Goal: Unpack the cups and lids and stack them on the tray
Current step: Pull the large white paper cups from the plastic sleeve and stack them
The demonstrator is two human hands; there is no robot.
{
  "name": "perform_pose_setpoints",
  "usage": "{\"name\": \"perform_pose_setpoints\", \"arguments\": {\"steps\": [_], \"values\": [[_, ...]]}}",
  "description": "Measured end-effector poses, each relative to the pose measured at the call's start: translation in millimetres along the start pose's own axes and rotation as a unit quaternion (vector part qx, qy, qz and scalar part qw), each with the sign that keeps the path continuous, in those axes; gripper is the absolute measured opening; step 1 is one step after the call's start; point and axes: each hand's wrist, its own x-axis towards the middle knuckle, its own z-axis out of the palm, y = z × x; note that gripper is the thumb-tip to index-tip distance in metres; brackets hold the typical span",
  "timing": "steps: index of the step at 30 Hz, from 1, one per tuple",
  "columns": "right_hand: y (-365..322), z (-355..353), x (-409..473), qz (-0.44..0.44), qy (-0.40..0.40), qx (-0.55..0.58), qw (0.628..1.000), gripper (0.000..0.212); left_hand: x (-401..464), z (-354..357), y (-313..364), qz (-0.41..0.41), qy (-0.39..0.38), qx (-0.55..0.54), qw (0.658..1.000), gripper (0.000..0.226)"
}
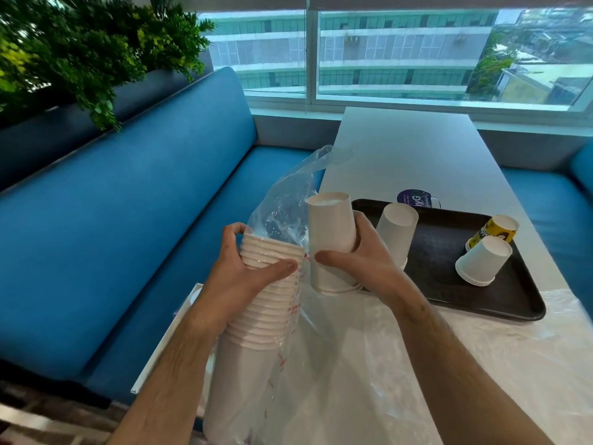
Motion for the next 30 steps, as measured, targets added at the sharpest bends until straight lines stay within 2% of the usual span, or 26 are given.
{"name": "perform_pose_setpoints", "arguments": {"steps": [3, 10, 16, 19, 25, 30], "values": [[-3.2, -14.0, 4.7, -0.016, 0.036, -0.018, 0.999, 0.068, 1.1, -0.4, -1.4, -0.003, 0.003, 0.003, 1.0, 0.095], [-21.6, -62.8, 14.9, -0.113, 0.172, -0.019, 0.978, 0.076, 3.2, -0.1, -3.4, -0.006, 0.003, 0.006, 1.0, 0.096], [-6.0, -87.4, 24.5, -0.122, 0.208, -0.068, 0.968, 0.083, 2.5, 2.9, -5.0, -0.004, -0.002, 0.008, 1.0, 0.092], [3.6, -92.5, 25.4, -0.105, 0.211, -0.077, 0.969, 0.09, 3.3, 3.7, -5.7, -0.004, 0.0, 0.009, 1.0, 0.088], [22.9, -91.9, 29.4, -0.109, 0.177, -0.11, 0.972, 0.103, 1.6, 4.9, -4.8, -0.003, 0.0, 0.011, 1.0, 0.094], [40.1, -92.9, 36.8, -0.114, 0.148, -0.133, 0.973, 0.098, 1.9, 3.1, -4.8, -0.005, 0.0, 0.014, 1.0, 0.098]]}}
